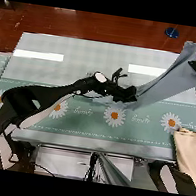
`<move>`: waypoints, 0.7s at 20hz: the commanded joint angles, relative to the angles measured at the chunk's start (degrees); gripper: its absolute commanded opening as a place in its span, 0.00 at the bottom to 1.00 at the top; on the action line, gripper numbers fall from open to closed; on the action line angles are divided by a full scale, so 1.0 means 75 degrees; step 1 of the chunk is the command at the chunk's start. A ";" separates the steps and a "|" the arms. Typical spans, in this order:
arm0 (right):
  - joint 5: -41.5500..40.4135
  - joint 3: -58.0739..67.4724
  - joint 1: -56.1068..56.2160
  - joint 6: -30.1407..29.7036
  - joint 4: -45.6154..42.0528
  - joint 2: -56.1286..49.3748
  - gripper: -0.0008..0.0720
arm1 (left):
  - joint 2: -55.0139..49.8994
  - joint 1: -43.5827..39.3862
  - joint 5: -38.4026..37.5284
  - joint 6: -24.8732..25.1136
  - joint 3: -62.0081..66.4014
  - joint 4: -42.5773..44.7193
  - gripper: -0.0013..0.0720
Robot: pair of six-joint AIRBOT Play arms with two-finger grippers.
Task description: Fold the shirts.
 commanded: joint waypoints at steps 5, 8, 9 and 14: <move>-0.0035 -0.0096 0.0446 0.0058 -0.0650 -0.0303 0.05 | 0.1906 0.3220 -0.2317 0.1970 0.0006 -0.0909 0.04; -0.0557 -0.0111 0.1384 0.0181 -0.1029 -0.0866 0.05 | 0.3305 0.5082 -0.3191 0.1990 0.0006 -0.0906 0.04; -0.0871 -0.0111 0.1763 0.0242 -0.1113 -0.1105 0.05 | 0.3719 0.5645 -0.3421 0.1993 0.0006 -0.0906 0.04; -0.2413 -0.0111 0.3698 0.0460 -0.1151 -0.2541 0.05 | 0.5307 0.8020 -0.4334 0.1990 0.0003 -0.0903 0.04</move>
